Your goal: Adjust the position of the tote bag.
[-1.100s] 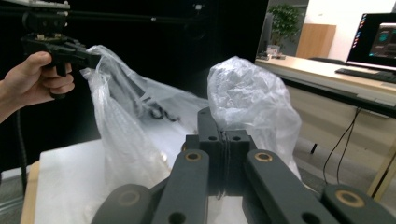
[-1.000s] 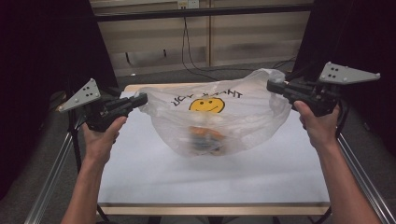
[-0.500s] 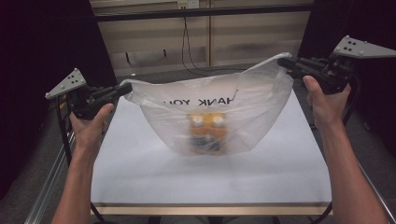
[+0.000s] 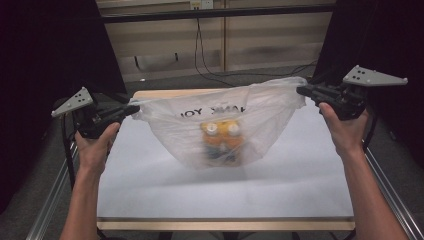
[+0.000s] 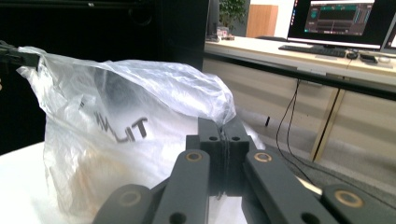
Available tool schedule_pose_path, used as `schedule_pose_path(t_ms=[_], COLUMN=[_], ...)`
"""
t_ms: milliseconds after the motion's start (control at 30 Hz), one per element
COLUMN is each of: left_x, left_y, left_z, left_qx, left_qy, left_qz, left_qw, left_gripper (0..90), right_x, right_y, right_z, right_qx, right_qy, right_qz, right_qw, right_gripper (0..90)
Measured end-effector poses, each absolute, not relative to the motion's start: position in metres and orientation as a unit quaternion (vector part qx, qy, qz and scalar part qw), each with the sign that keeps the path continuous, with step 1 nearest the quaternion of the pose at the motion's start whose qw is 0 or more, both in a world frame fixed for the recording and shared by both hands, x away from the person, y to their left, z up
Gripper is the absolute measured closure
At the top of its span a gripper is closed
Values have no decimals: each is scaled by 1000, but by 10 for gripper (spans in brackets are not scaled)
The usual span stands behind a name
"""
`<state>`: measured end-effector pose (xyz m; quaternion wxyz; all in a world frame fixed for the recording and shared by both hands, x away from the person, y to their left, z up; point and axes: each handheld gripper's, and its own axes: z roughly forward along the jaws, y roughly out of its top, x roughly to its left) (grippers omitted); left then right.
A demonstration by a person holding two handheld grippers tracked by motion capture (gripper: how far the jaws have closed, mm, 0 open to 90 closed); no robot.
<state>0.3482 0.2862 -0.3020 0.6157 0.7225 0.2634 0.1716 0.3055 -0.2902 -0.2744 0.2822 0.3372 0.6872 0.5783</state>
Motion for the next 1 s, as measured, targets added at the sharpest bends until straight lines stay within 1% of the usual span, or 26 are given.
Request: schedule_pose_path(t_ms=[200,300,367,400,467,533,600,633,733,833,867,900,1000], left_x=[353,360,365,371,373,375,378,378,379,379,379,380,384], left_y=[275,269,267,270,271,273,272,272,274,276,275,274,272], left_z=[-318,-324,-330,-338,-343,-353,-363,-363,-370,-383,-388,-393,-406], left_qx=[733,747,748,747,748,747,762,762,766,776,780,787,789], left_qy=[266,266,279,292,298,307,313,313,317,322,324,324,332], left_qz=[160,161,162,151,149,140,137,137,133,116,113,109,92], left_qw=[605,588,581,579,575,572,550,550,543,530,524,514,508], left_gripper=[900,900,900,900,900,900,900,900,900,900,900,900,900], right_x=[303,306,311,315,318,322,328,328,330,330,330,330,330], right_y=[-293,-293,-292,-292,-293,-296,-298,-298,-295,-294,-294,-294,-294], right_z=[-292,-296,-299,-304,-307,-317,-334,-334,-351,-368,-379,-379,-398], right_qx=[349,356,363,370,376,387,403,403,413,419,426,426,433], right_qy=[692,701,705,707,708,711,716,716,727,737,739,739,743], right_qz=[573,558,552,546,542,530,520,520,500,485,479,479,473], right_qw=[266,265,259,254,252,250,232,232,227,215,207,207,191], right_gripper=[892,892,892,893,893,893,893,893,893,893,893,893,893])
